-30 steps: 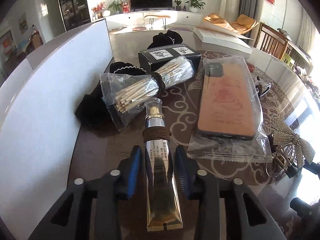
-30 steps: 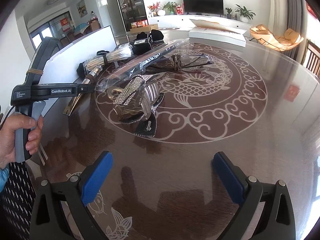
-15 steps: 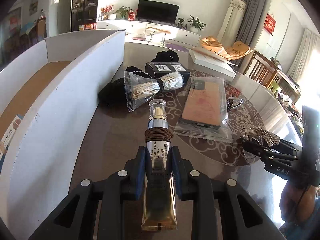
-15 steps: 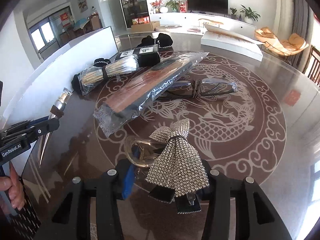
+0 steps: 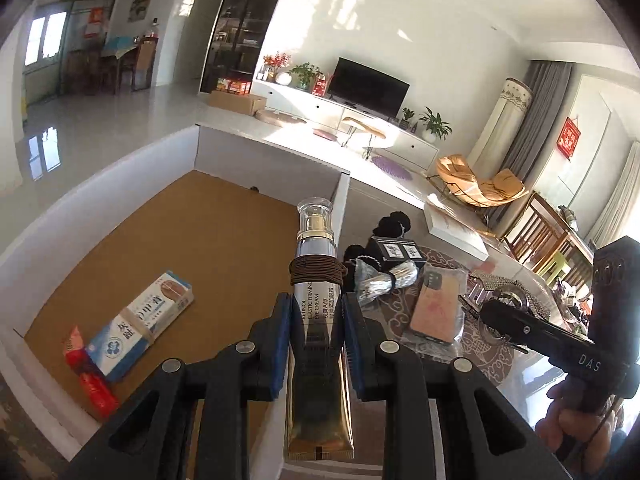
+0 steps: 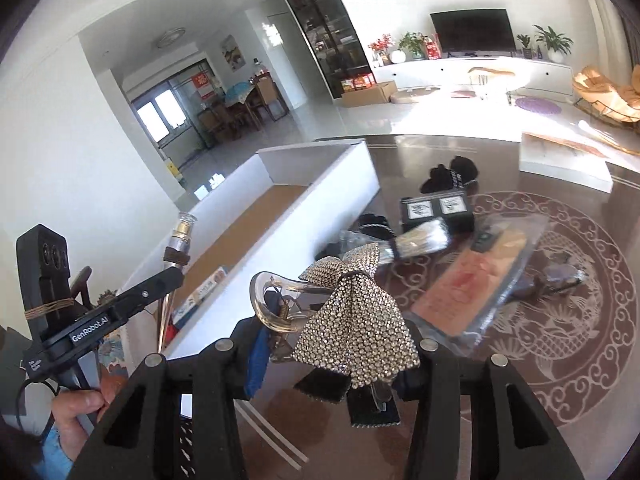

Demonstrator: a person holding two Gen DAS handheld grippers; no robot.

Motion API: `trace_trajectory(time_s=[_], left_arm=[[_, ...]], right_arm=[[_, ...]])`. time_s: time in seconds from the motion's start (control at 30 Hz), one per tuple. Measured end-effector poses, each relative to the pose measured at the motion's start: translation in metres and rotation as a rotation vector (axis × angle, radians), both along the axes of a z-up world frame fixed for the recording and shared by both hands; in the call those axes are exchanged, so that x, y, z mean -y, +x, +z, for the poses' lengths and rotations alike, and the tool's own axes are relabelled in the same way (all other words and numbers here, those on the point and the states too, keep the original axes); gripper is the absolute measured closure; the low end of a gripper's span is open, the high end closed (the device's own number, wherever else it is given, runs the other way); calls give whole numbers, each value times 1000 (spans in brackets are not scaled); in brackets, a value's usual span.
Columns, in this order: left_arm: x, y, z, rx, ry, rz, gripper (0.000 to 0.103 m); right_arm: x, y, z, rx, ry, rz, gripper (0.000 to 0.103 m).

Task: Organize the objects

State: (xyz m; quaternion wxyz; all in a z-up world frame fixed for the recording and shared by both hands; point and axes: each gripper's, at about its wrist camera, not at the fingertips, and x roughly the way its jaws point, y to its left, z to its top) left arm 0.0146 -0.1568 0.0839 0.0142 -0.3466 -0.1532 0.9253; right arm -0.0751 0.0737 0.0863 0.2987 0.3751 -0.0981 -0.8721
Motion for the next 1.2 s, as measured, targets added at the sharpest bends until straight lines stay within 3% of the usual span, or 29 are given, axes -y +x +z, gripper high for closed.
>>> trace_trajectory(time_s=[0.1, 0.23, 0.27, 0.3, 0.33, 0.37, 0.47, 0.6, 0.67, 0.73, 0.8, 0.93, 1.03, 1.2], left_arm=[[41, -8, -8, 75, -37, 95, 78], [76, -23, -38, 265, -33, 199, 76], [80, -29, -48, 322, -31, 215, 71], [83, -33, -57, 367, -22, 212, 49], [83, -36, -64, 394, -13, 207, 22], [82, -35, -67, 399, -15, 206, 12], [76, -29, -63, 347, -38, 216, 9], [71, -15, -58, 273, -26, 251, 9], [64, -4, -50, 209, -40, 264, 9], [51, 7, -41, 141, -47, 257, 8], [33, 17, -31, 76, -36, 220, 8], [-22, 22, -13, -30, -12, 73, 8], [-70, 26, -6, -76, -20, -60, 8], [-146, 20, -27, 8, -6, -250, 8]], right_arm=[[75, -11, 6, -24, 0, 109, 55], [152, -31, -8, -8, 119, 175, 55], [165, -35, -14, 1, 169, 169, 54], [176, -41, -20, 22, 218, 165, 51], [183, -45, -26, 43, 248, 164, 37], [186, -47, -29, 55, 259, 163, 22], [180, -40, -27, 32, 263, 151, 16], [141, -16, -16, -66, 259, 101, 13], [109, 4, -13, -149, 261, 54, 0], [72, 24, -19, -231, 286, 0, 0], [34, 39, -36, -251, 354, -65, 0], [-51, 46, -87, -145, 531, -201, 0], [-114, 51, -115, -26, 587, -299, 0], [-170, 59, -136, 73, 588, -410, 0]])
